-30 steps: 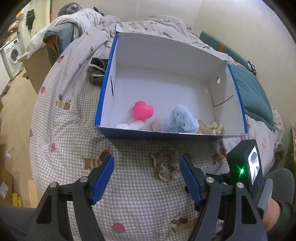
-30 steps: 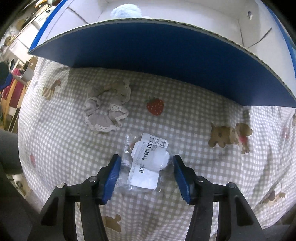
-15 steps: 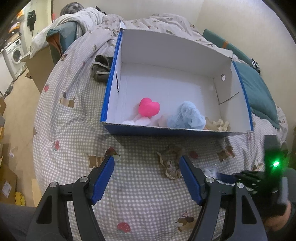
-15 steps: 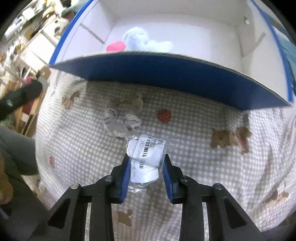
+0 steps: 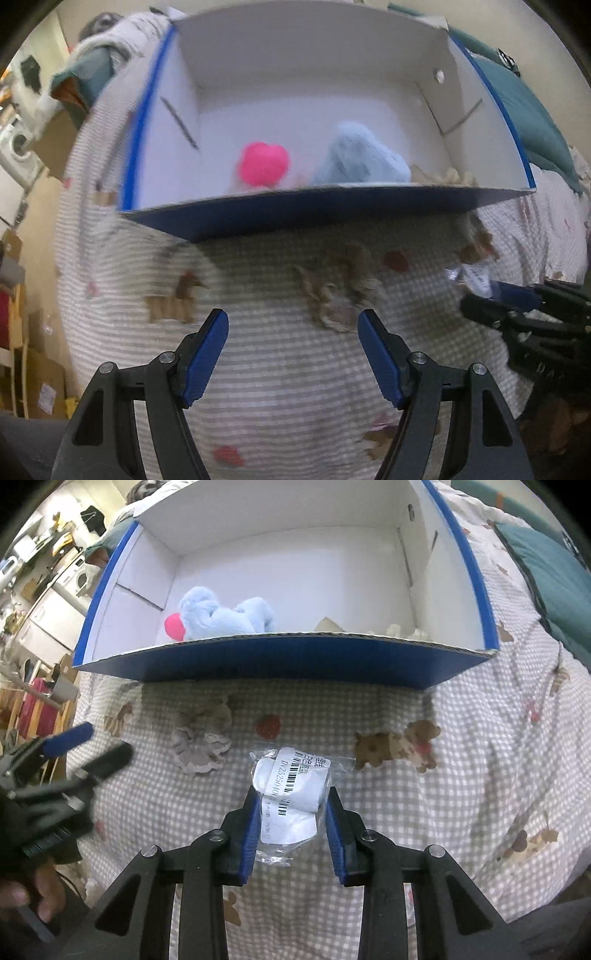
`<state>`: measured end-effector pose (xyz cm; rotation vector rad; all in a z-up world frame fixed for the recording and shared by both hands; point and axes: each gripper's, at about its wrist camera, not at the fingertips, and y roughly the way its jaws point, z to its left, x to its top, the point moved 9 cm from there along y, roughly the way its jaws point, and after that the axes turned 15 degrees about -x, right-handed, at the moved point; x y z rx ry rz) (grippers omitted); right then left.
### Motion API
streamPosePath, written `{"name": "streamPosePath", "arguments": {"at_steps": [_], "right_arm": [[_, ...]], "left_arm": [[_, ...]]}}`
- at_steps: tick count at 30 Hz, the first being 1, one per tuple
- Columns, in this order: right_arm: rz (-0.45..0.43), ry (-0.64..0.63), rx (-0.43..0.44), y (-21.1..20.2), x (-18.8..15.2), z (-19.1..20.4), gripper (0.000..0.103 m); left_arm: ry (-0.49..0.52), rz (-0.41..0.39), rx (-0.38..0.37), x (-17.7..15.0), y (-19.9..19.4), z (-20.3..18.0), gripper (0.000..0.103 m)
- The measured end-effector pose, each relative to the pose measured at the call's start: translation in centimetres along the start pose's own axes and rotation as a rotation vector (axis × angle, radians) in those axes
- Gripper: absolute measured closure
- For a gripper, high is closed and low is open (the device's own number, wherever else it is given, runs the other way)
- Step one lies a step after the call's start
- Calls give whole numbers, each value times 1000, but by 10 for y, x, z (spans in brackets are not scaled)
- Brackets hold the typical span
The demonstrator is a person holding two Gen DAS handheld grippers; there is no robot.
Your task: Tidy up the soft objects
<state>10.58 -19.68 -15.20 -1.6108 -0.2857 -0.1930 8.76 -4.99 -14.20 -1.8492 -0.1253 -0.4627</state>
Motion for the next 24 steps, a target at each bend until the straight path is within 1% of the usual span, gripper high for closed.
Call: {"name": "streamPosePath", "arguments": {"at_steps": [4,7,9,11,15,16,17,18,19,21,24], "right_arm": [[-7,4,10,4,7,6,68],[-5,18,15,5,7,4,68],[-6,29,23,6,7,4,69],[-5,34,27,4,7,-1,69],[1,41,40,2,8,-6,69],[-1,38,42,0,8,-8,69],[-2,35,43,0,9,-7,69],[-2,31,45,-1,9,-7,69],[-1,28,47,0,10,-5,69],[-1,25,53,-1,11,-3,69],[-3,22,54,-2,10,-1,69]], "left_arm": [[-22,44,-36,4,26,-15,33],[-54,71,-37,6,46,-15,33],[-87,112,-31,4,64,-13,33],[-108,147,-3,1,77,-9,33],[-147,133,7,4,83,-6,33],[-156,129,5,5,83,-4,37],[-159,123,7,6,81,-3,45],[-153,123,6,7,81,-2,67],[-139,127,7,8,80,-2,79],[-126,124,-2,9,77,-1,86],[-124,113,-6,10,71,4,89]]}}
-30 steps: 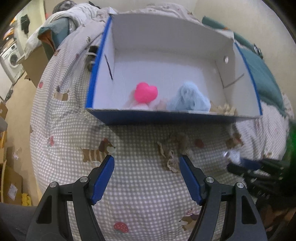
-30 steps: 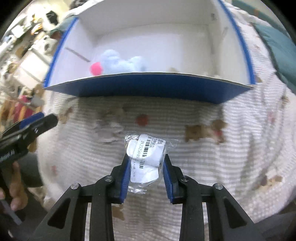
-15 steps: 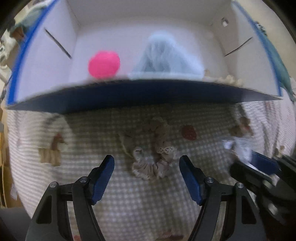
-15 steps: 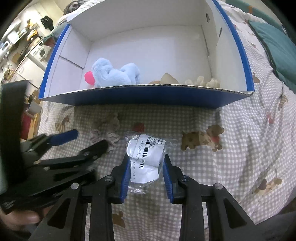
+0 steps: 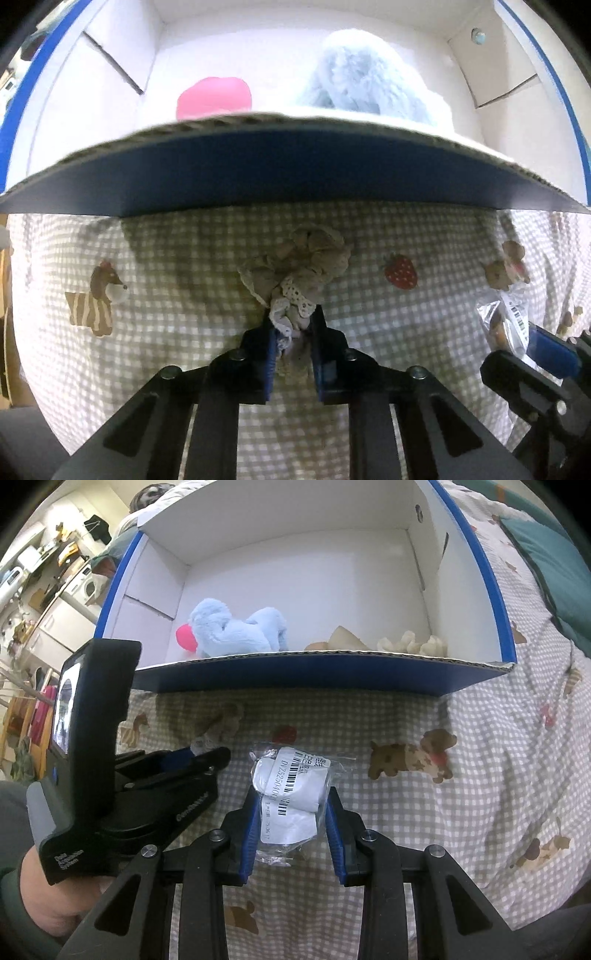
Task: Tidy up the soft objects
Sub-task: 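Carry the plastic bag and lace scrunchie over the box with both tools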
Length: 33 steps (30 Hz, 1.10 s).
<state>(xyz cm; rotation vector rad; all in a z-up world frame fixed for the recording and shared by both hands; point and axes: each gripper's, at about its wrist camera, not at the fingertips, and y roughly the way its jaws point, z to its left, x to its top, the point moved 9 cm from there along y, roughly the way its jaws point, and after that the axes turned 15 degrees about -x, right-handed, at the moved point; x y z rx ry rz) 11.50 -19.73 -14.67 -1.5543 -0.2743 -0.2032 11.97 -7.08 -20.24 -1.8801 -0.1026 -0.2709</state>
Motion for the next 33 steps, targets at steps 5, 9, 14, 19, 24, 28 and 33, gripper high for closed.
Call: {"name": "streamPosePath", "arguments": {"at_steps": [5,9,14,19,24,28,33], "right_arm": [[2,8,4,1,0,-2,69],[5,4,5,2,0,-1,69],[3,-7,4,2,1,2,69],[-6,-13,25,-1,0,8,69],[-31,-25,45,-8,-2,15,69],[-71,-36,76,-20,-2,22,68],[-163,-58,124,-43,4,34,69]], "left_arm": [[-41,-34,36,-3,-18,16,89],[-61,-38,56,-11,-28,33,89],[-96,-60,57,-27,-52,48,89],[-81,-118,57,-39,-86,44,89],[-74,-172,60,-42,-115,38,89],[-79,-231,104,-40,-134,27,89],[-63,-290,99,-35,-153,21,89]]}}
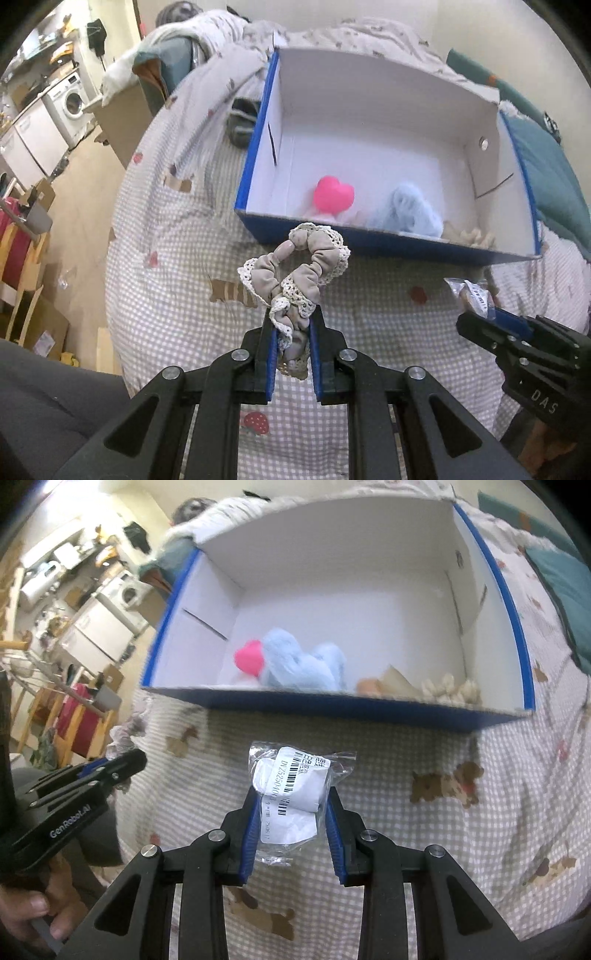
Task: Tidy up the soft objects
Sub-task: 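Carry the plastic bag and lace scrunchie over the box with both tools, then open both tools to drop the bag and lace scrunchie into the box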
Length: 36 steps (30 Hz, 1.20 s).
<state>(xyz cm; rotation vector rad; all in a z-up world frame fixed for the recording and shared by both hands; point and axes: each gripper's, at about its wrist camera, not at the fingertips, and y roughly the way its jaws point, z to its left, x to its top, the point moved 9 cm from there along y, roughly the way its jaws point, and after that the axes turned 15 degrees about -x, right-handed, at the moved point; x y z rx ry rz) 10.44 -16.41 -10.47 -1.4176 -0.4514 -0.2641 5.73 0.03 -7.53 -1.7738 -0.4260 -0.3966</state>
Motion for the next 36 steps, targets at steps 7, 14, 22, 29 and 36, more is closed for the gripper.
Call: {"name": "streamPosePath", "arguments": {"at_steps": [7,14,22,29,36], "right_arm": [[-104,5,39,-26,15,12,68],[-132,84,81,-41,49,-1,68],[-139,153,41,-21,87,-27,68],[-125,218,-6,16,94,-43,68],[-90,183,-60,38,88,-40,68]], "left_arm": [[76,-127,36,31,-21,-10,89],[76,-159,17,80,-22,-6,89],[76,-144,-33,121,13,-6,89],[84,-103,-44,117,68,-9,89],[107,-77,-37,109,87,-10,89]]}}
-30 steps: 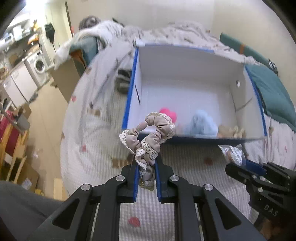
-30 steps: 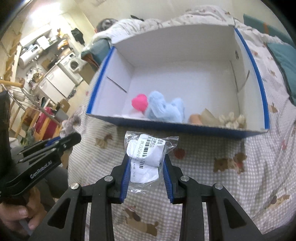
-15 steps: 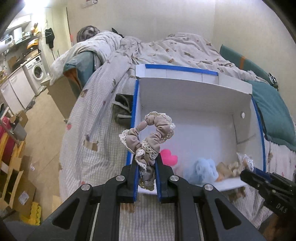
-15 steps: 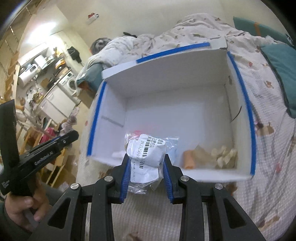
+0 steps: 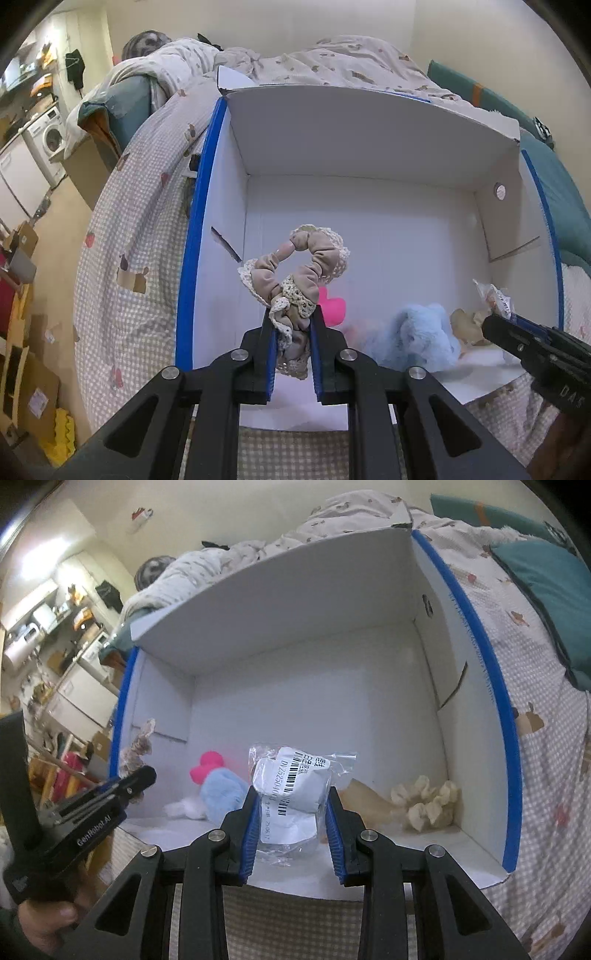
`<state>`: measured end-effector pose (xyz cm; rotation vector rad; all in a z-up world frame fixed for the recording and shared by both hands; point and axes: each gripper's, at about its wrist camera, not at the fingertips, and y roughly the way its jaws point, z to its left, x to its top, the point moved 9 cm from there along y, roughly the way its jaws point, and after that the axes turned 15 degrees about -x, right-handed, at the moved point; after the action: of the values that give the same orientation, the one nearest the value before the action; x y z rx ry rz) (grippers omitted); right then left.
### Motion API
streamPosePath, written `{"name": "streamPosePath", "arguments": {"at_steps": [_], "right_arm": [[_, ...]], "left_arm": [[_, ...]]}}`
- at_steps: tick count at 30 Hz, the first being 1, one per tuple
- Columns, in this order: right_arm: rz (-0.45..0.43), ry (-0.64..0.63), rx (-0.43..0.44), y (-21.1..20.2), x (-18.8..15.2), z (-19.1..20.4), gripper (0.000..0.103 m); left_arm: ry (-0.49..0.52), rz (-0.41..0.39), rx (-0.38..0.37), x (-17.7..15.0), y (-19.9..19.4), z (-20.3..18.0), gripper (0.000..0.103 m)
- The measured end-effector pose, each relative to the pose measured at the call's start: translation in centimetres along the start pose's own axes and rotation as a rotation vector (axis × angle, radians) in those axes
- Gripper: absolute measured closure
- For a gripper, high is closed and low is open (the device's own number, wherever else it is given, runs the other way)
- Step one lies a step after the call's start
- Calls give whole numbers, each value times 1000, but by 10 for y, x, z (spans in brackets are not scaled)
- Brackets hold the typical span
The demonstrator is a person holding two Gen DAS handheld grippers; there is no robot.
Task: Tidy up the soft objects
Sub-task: 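Open both tools to drop the bag and lace scrunchie into the box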
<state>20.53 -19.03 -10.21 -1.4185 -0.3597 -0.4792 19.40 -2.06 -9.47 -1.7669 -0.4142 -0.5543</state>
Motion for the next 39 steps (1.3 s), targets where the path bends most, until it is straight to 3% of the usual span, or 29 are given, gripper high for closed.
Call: {"name": "streamPosePath", "arguments": {"at_steps": [12,18,20,22,24,27,28,29,33,39], "right_arm": [[24,-3,-17,14,-2,3,68],[36,18,-9,17,-2,-1,67],[32,16,-11,16,-1,0,48],[17,12,-19,13,1,2,35],[5,11,-19,10,2,3,32],[-17,40,11,4,8,2,23],[-29,57,32,1,10,2,16],[-50,79,58,-4,14,1,3],[-127,106,85,-18,26,2,0],[-148,91,67,-21,28,5,0]], "left_arm": [[-12,38,-42,-10,13,-8,88],[-9,45,-25,-11,12,-7,76],[-8,44,-20,-12,12,-6,66],[-11,19,-28,-9,8,-6,46],[-4,-14,-20,-6,3,-6,37],[13,-30,-12,-3,-1,-7,36],[13,-31,-11,-2,-2,-7,36],[11,-34,-11,-1,-3,-7,36],[-3,-29,-26,0,-4,-5,36],[-36,-34,-15,0,-11,-1,36]]}}
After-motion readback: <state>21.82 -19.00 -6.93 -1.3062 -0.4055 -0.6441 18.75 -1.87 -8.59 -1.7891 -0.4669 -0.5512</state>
